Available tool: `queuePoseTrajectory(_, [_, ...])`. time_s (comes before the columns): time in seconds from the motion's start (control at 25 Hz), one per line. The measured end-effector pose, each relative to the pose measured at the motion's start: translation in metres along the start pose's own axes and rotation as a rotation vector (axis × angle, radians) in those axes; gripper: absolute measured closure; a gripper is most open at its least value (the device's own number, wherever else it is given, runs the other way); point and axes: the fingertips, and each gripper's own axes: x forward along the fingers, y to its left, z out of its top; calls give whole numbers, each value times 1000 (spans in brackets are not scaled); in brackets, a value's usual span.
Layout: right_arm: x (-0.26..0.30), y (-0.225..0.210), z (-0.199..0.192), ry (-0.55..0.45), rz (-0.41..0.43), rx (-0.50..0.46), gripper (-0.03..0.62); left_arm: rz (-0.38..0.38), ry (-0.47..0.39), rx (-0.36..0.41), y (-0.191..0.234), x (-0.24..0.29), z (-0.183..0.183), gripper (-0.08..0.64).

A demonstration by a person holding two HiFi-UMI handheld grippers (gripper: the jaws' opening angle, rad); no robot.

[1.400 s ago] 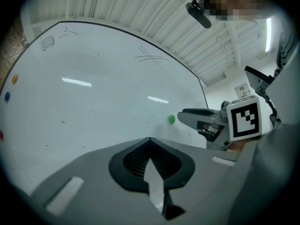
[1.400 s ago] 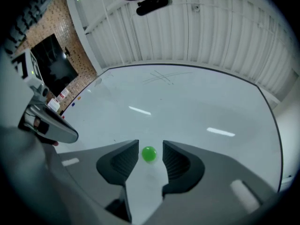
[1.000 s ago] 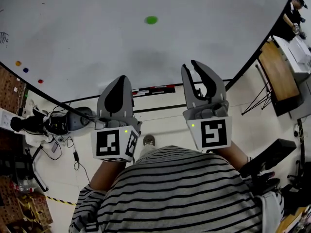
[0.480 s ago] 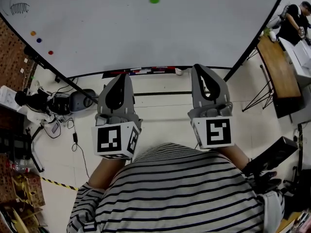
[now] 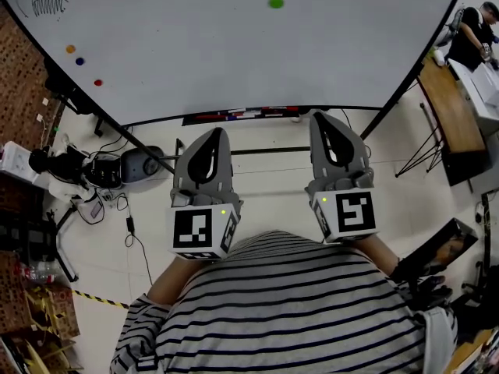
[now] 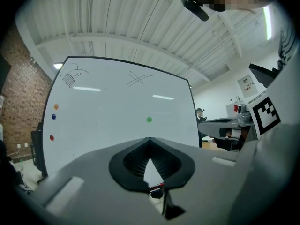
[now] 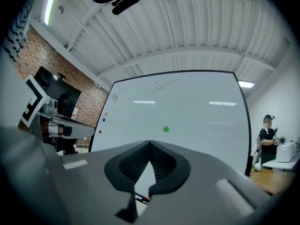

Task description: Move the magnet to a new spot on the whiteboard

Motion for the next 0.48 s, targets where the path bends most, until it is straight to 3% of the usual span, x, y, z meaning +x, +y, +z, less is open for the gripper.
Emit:
queuePoseTrajectory(0.2, [6,36,4,9,22,-25,592,2,-7,-15,24,-18,1,545])
queuePoseTrajectory(0.48, [14,45,10,-4,45,-68,592,-14,-11,-19,20,-16,1,544])
